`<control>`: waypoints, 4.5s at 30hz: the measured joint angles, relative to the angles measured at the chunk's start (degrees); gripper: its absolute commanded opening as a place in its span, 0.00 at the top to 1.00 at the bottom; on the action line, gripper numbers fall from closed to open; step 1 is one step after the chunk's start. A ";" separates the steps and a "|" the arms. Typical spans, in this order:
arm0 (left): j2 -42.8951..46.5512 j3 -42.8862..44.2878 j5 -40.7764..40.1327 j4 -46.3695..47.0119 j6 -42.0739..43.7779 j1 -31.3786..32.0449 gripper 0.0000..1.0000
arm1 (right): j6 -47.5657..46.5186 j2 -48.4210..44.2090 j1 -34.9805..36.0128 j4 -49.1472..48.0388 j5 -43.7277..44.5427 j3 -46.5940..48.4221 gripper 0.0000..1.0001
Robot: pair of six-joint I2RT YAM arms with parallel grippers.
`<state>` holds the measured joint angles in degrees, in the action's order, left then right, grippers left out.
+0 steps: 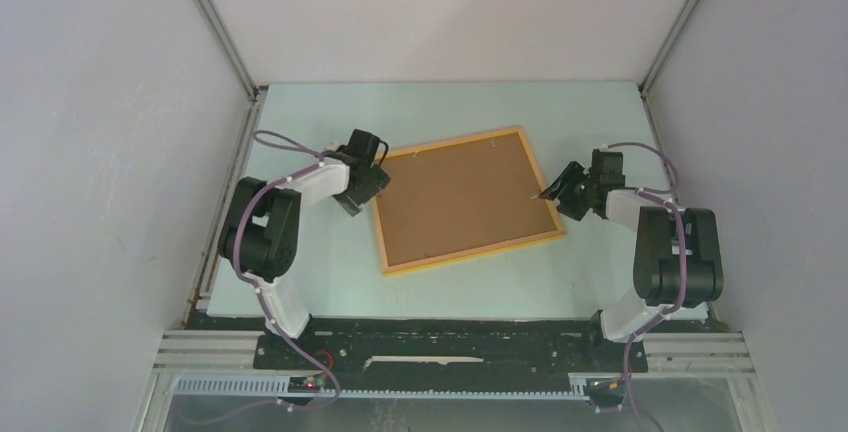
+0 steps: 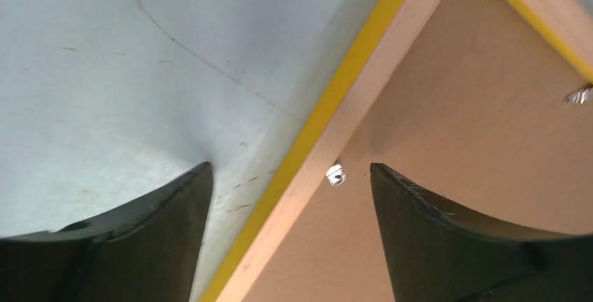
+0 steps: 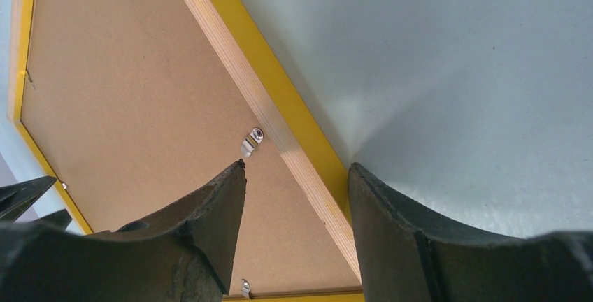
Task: Put the photo into the frame
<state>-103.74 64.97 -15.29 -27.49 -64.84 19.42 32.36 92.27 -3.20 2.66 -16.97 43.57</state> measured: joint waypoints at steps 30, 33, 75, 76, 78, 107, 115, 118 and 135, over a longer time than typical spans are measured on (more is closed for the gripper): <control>19.23 -19.85 11.50 2.45 14.27 10.73 0.21 | -0.15 -0.98 2.01 1.81 0.59 -0.07 0.37; 16.24 -16.76 10.69 2.29 16.46 8.50 0.20 | -0.17 -2.54 2.82 3.13 0.63 -1.18 0.37; 9.44 -4.74 21.79 -11.17 39.39 -1.07 0.01 | -3.91 2.14 17.14 27.21 20.59 11.41 0.28; 9.44 -4.72 22.03 -11.15 39.39 -1.07 0.01 | -3.89 2.38 17.16 27.32 20.59 11.61 0.28; 9.44 -4.72 22.25 -10.99 39.39 -1.07 0.01 | -3.80 2.95 17.20 27.43 20.57 12.17 0.27; 9.44 -4.72 23.63 -10.47 39.39 -1.20 0.01 | -8.33 3.10 17.75 29.29 23.15 13.88 0.99; 9.55 -4.72 23.58 -10.19 39.43 -1.36 0.00 | -9.75 2.27 18.03 29.07 22.88 13.79 0.23; 10.47 -4.74 23.23 -10.21 39.41 -1.42 0.00 | -10.12 0.02 17.62 28.24 22.75 13.75 0.16; 3.69 -2.67 23.28 -7.82 30.08 -7.04 0.07 | -7.15 8.98 13.70 24.41 16.02 18.36 0.66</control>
<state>-100.05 62.30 7.99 -35.31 -34.76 12.38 25.21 101.25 10.50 27.07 -0.95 61.93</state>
